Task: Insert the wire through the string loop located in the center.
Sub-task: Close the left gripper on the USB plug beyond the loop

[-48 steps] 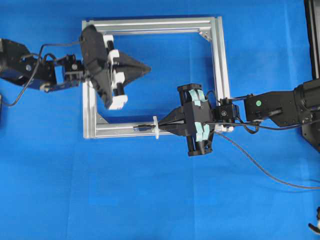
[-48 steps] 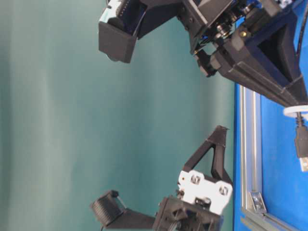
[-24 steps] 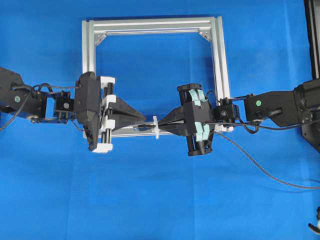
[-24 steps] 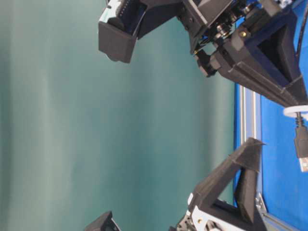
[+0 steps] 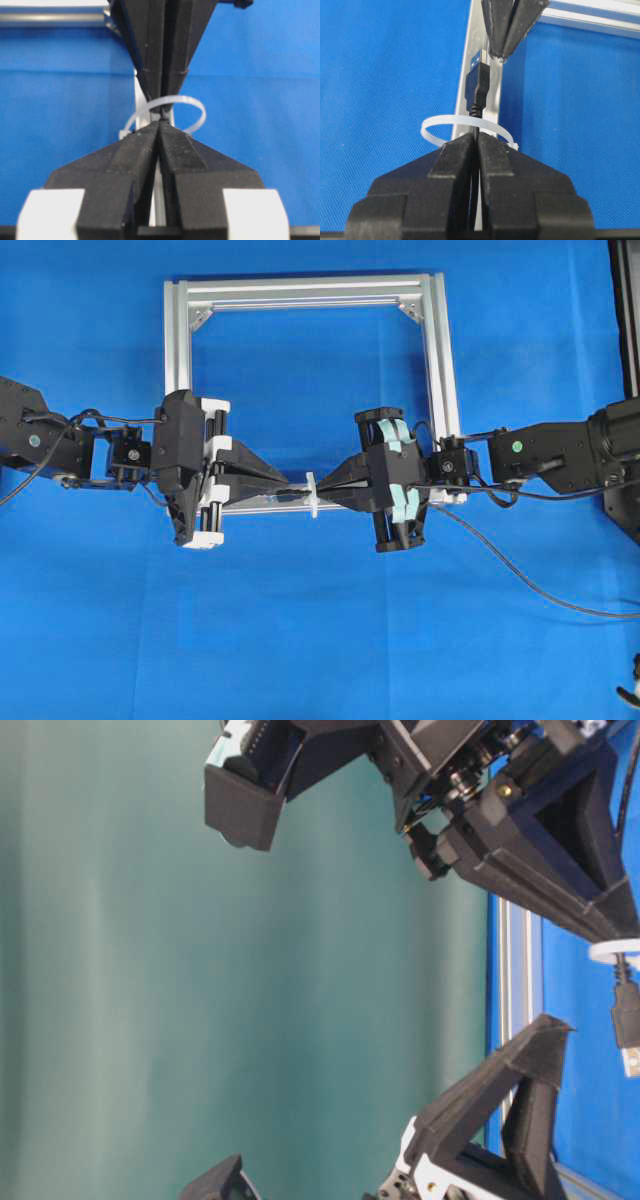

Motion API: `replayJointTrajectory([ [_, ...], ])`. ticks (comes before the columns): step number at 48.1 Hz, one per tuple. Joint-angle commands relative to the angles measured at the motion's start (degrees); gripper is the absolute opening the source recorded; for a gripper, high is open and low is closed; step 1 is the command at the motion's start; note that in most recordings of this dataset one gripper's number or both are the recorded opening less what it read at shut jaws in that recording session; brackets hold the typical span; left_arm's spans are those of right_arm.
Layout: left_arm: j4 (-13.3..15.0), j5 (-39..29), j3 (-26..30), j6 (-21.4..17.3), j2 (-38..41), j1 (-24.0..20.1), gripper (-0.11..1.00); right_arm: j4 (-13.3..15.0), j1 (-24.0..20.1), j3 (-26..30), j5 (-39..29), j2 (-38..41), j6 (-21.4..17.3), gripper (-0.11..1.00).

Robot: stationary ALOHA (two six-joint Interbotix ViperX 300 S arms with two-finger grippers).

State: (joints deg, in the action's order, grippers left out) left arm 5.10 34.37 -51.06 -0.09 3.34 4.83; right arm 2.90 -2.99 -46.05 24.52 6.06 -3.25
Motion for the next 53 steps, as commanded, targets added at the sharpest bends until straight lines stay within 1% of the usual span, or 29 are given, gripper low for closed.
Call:
replayJointTrajectory([
  [1,-0.18,-0.62,1.41,0.26,-1.05,-0.18,0.02,-0.09,-0.09,0.79,0.62,-0.79,-0.09,-0.02],
  [3,-0.18,-0.79,1.67,0.35,-0.97,-0.09,0.07,-0.09,-0.09,0.79,0.53,-0.79,-0.09,-0.02],
  [6,-0.09,-0.79,2.11,0.44,-0.88,-0.09,0.21,-0.09,-0.09,0.79,0.53,-0.79,-0.09,-0.02],
  [15,-0.18,-0.79,2.37,0.35,-0.79,-0.18,0.76,-0.09,-0.18,0.62,0.53,-0.79,-0.09,-0.02],
  [18,-0.18,-0.79,2.29,0.35,-0.79,-0.18,0.88,-0.09,-0.18,0.70,0.53,-0.79,-0.09,-0.02],
  [20,-0.18,-0.88,2.20,0.44,-0.88,-0.18,0.92,-0.09,-0.26,0.70,0.53,-0.79,-0.09,-0.02],
  [37,-0.09,-1.67,2.02,0.62,-0.44,0.26,0.92,-0.09,-0.26,0.70,0.62,-0.79,-0.09,-0.02],
  [53,-0.09,-1.32,3.16,3.52,5.89,0.79,0.92,-0.09,-0.26,0.62,0.53,-0.79,0.00,-0.02],
])
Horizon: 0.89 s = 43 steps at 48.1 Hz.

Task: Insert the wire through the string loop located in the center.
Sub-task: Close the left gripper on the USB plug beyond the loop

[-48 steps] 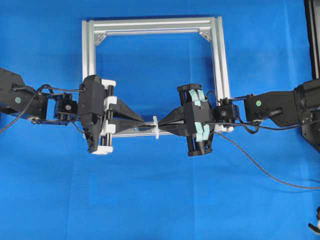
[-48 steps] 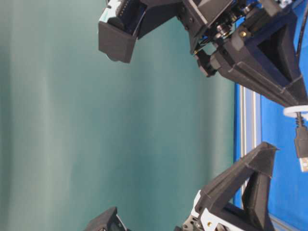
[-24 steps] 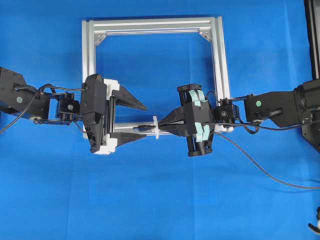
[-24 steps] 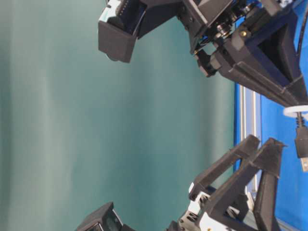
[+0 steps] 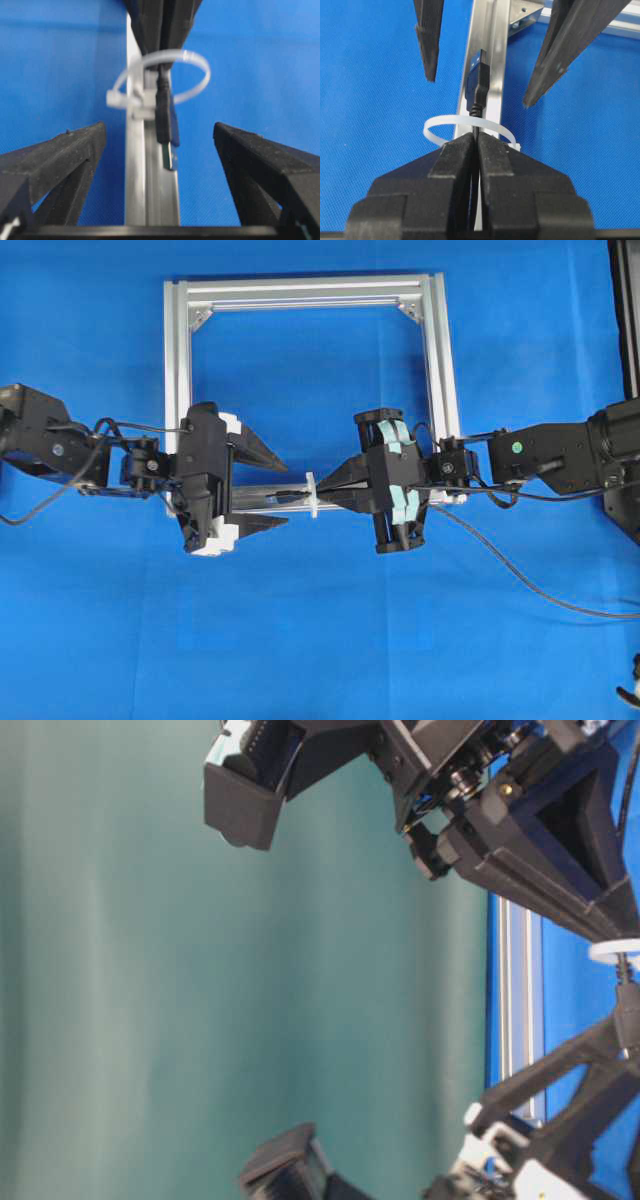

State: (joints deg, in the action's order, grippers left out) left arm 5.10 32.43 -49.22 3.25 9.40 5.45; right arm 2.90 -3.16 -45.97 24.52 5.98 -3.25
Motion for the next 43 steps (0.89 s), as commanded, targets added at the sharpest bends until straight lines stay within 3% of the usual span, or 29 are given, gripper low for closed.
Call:
replayJointTrajectory([
  [1,-0.18,0.53,1.32,0.35,-0.09,0.18,0.92,-0.09,-0.09,0.62,0.53,-0.70,-0.09,-0.02],
  [43,-0.18,1.85,1.41,0.35,-0.18,0.26,0.92,-0.09,0.00,0.53,0.44,-0.70,0.00,-0.02],
])
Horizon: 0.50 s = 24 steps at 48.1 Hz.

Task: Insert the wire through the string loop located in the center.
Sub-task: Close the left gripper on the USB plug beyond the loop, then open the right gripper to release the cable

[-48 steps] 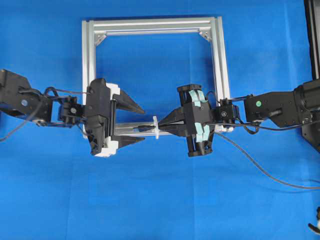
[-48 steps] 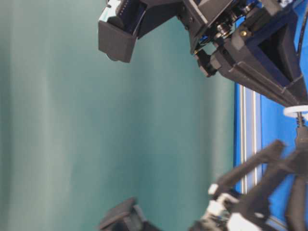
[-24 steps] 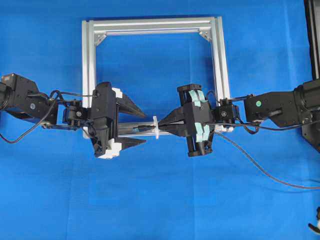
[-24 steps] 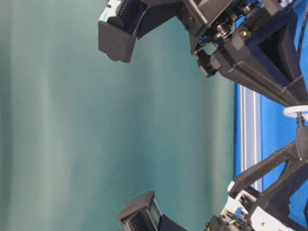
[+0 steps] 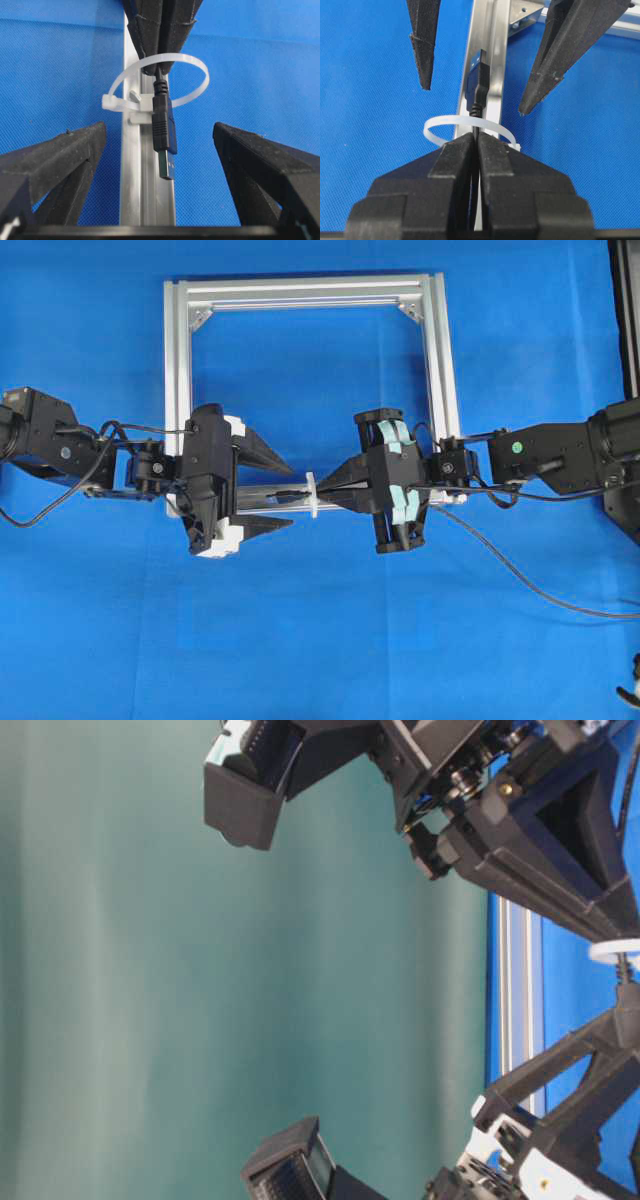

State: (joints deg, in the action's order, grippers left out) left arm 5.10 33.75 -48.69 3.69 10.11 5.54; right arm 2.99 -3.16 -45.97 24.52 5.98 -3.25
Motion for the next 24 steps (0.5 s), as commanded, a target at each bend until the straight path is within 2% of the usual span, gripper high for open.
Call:
replayJointTrajectory([
  [1,-0.09,0.53,0.88,-0.09,-0.79,0.18,0.92,-0.18,-0.09,0.53,0.44,-0.70,0.00,-0.02],
  [9,-0.18,1.85,0.97,-0.09,-0.79,0.18,0.90,-0.18,0.00,0.53,0.44,-0.70,0.00,-0.02],
  [13,-0.18,2.02,0.79,-0.18,-0.79,0.18,0.83,-0.18,0.00,0.53,0.44,-0.70,-0.09,-0.02],
  [16,-0.18,2.11,0.62,-0.44,-0.88,0.26,0.69,-0.18,-0.09,0.53,0.44,-0.70,-0.09,-0.02],
  [24,-0.18,2.29,0.79,0.00,-0.88,0.70,0.19,-0.18,-0.09,0.53,0.35,-0.70,0.00,-0.02],
])
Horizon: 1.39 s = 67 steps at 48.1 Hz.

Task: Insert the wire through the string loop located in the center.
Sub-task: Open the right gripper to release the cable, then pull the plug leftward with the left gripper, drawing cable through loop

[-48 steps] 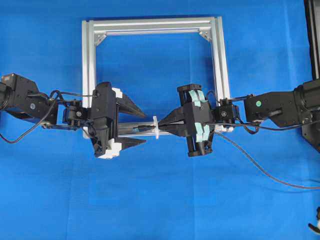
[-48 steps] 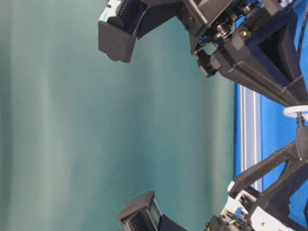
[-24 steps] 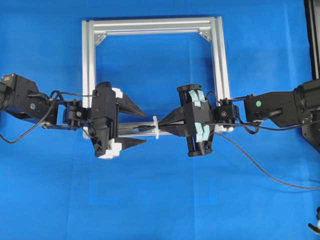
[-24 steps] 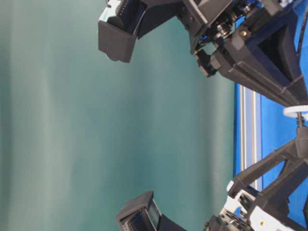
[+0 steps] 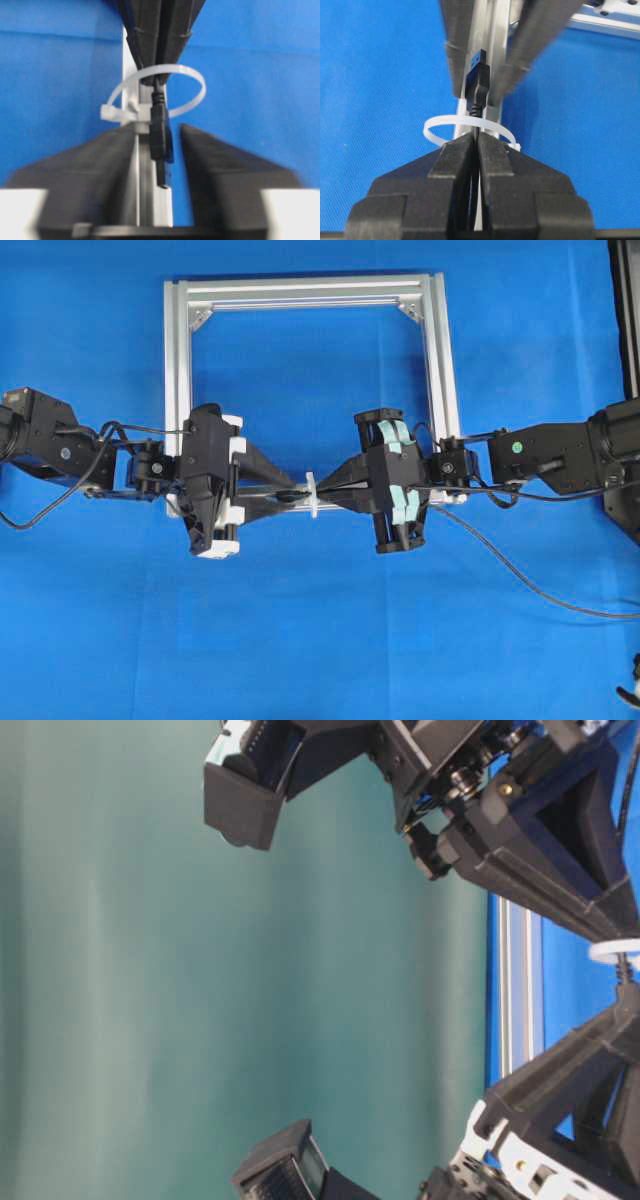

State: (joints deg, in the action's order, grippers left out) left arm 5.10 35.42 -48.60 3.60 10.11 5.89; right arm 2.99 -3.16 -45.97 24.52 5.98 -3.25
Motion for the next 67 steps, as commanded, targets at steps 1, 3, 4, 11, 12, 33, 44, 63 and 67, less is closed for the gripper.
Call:
replayJointTrajectory([
  [1,-0.18,0.53,0.70,0.09,-0.88,0.35,0.14,-0.18,-0.18,0.53,0.26,-0.70,0.00,-0.02],
  [3,-0.18,0.53,0.62,0.00,-0.88,0.26,0.08,-0.18,-0.18,0.53,0.35,-0.70,0.00,-0.02],
  [4,-0.18,0.53,0.70,0.00,-0.88,0.26,0.08,-0.18,-0.18,0.53,0.35,-0.70,0.00,-0.02],
  [11,-0.18,0.53,0.53,0.09,-0.88,0.26,0.08,-0.18,-0.18,0.53,0.26,-0.70,-0.09,-0.02],
  [12,-0.18,0.53,0.53,0.09,-0.88,0.26,0.08,-0.18,-0.18,0.53,0.26,-0.70,-0.09,-0.02],
  [33,-0.18,0.35,0.53,0.09,-0.88,0.35,0.08,-0.18,-0.18,0.53,-0.09,-0.70,-0.09,0.28],
  [44,-0.18,0.35,0.53,0.09,-0.88,0.26,0.08,-0.18,-0.44,0.53,-0.09,-0.70,0.00,0.92],
  [63,-0.18,0.26,0.26,0.09,-1.23,0.35,0.08,-0.18,-0.44,0.53,-0.09,-0.70,0.00,0.98],
  [67,-0.18,0.00,-0.53,0.00,-2.46,0.35,0.08,-0.18,-0.44,0.44,-0.09,-0.70,0.00,0.98],
])
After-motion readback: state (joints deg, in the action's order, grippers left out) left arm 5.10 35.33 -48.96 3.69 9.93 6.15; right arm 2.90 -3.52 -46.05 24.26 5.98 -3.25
